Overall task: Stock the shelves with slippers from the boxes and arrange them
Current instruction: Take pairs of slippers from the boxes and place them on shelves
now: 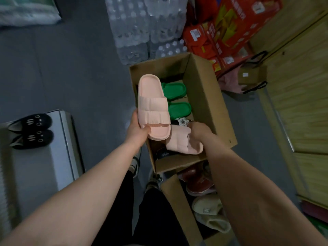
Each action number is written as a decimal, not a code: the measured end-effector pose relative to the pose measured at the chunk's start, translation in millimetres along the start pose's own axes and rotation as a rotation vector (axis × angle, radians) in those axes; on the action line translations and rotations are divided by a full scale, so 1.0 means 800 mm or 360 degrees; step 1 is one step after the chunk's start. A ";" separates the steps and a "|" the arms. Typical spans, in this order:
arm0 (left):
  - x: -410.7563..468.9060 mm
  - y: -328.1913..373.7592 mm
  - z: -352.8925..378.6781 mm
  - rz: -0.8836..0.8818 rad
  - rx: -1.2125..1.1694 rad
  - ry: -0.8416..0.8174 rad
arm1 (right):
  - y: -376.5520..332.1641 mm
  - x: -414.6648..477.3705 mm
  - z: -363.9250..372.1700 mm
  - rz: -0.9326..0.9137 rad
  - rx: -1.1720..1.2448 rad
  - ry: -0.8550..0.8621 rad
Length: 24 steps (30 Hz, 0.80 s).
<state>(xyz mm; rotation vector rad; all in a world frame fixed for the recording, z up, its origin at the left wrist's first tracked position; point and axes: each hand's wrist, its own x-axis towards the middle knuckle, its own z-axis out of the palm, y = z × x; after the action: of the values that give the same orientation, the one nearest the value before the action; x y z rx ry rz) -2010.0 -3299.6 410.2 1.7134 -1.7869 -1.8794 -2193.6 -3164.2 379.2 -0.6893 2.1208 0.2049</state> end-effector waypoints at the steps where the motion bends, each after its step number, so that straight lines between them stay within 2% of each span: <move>1: -0.009 0.002 -0.002 -0.0002 -0.0069 0.0011 | -0.002 -0.015 -0.005 0.0061 0.0035 0.0030; 4: -0.039 0.007 -0.008 -0.0027 -0.0240 0.0063 | -0.006 -0.059 -0.019 0.0240 0.0257 0.0159; 9: -0.084 0.003 -0.024 -0.0032 -0.0400 0.0104 | -0.025 -0.129 -0.015 0.0362 0.1264 0.0486; 13: -0.117 0.002 -0.042 0.0053 -0.0505 0.0145 | -0.044 -0.168 -0.001 0.0351 0.1961 0.0410; 21: -0.169 -0.015 -0.097 0.0235 -0.0597 0.0339 | -0.085 -0.220 -0.003 -0.0022 0.1972 0.0393; 24: -0.187 -0.023 -0.122 0.0296 -0.0622 0.0429 | -0.110 -0.236 -0.007 -0.0136 0.1838 0.0435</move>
<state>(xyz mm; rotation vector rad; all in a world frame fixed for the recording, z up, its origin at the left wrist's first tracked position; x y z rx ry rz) -1873.3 -3261.3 520.1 1.5154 -1.3251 -1.6867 -2061.4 -3164.4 540.3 -0.0943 2.0080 -1.1322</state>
